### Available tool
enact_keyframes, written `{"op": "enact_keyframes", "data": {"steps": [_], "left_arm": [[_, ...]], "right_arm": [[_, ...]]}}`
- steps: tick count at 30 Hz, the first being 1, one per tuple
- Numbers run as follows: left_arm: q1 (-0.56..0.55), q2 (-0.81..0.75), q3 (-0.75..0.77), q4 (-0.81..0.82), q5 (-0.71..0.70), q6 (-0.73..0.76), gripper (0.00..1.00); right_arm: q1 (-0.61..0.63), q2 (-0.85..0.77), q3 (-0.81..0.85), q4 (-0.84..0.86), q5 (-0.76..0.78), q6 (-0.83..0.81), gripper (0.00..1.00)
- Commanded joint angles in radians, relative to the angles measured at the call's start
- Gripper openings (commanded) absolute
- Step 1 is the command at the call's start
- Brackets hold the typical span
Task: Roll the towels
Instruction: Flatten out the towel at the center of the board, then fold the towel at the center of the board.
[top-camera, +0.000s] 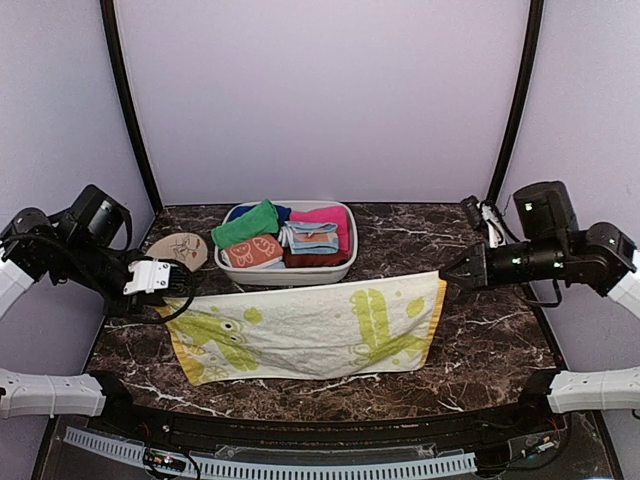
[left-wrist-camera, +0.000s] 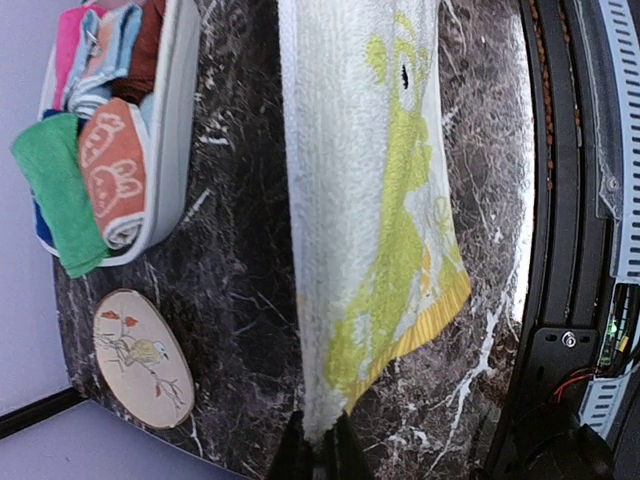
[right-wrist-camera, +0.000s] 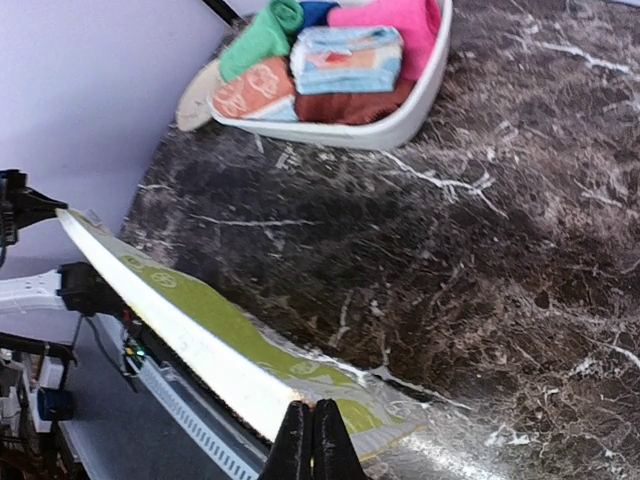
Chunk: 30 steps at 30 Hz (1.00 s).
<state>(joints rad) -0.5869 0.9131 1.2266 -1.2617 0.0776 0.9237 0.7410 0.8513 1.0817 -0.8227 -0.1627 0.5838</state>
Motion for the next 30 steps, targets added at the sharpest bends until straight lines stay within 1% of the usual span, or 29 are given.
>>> {"op": "enact_keyframes", "data": {"steps": [1, 4, 6, 8, 11, 15, 18, 20, 26, 30], "left_arm": [[0.01, 0.04, -0.18, 0.077, -0.173, 0.065, 0.0], [0.012, 0.093, -0.312, 0.298, -0.304, 0.116, 0.0], [0.024, 0.145, -0.371, 0.466, -0.37, 0.15, 0.0], [0.051, 0.215, -0.387, 0.596, -0.408, 0.171, 0.0], [0.101, 0.332, -0.347, 0.691, -0.433, 0.169, 0.0], [0.128, 0.45, -0.296, 0.754, -0.447, 0.162, 0.0], [0.127, 0.486, -0.294, 0.807, -0.448, 0.17, 0.0], [0.127, 0.505, -0.292, 0.812, -0.451, 0.167, 0.0], [0.127, 0.506, -0.303, 0.762, -0.396, 0.111, 0.0], [0.127, 0.479, -0.331, 0.733, -0.372, 0.075, 0.0]], "right_arm": [[-0.015, 0.144, -0.119, 0.033, 0.131, -0.064, 0.0], [-0.044, 0.268, -0.124, 0.111, 0.149, -0.131, 0.0], [-0.078, 0.342, -0.12, 0.177, 0.15, -0.171, 0.0], [-0.112, 0.403, -0.114, 0.243, 0.14, -0.206, 0.0], [-0.162, 0.491, -0.096, 0.32, 0.134, -0.255, 0.0], [-0.201, 0.581, -0.063, 0.366, 0.107, -0.306, 0.0], [-0.215, 0.629, -0.044, 0.366, 0.104, -0.332, 0.0], [-0.222, 0.642, -0.043, 0.366, 0.104, -0.344, 0.0], [-0.232, 0.608, -0.113, 0.379, 0.078, -0.353, 0.0], [-0.226, 0.561, -0.187, 0.383, 0.051, -0.325, 0.0]]}}
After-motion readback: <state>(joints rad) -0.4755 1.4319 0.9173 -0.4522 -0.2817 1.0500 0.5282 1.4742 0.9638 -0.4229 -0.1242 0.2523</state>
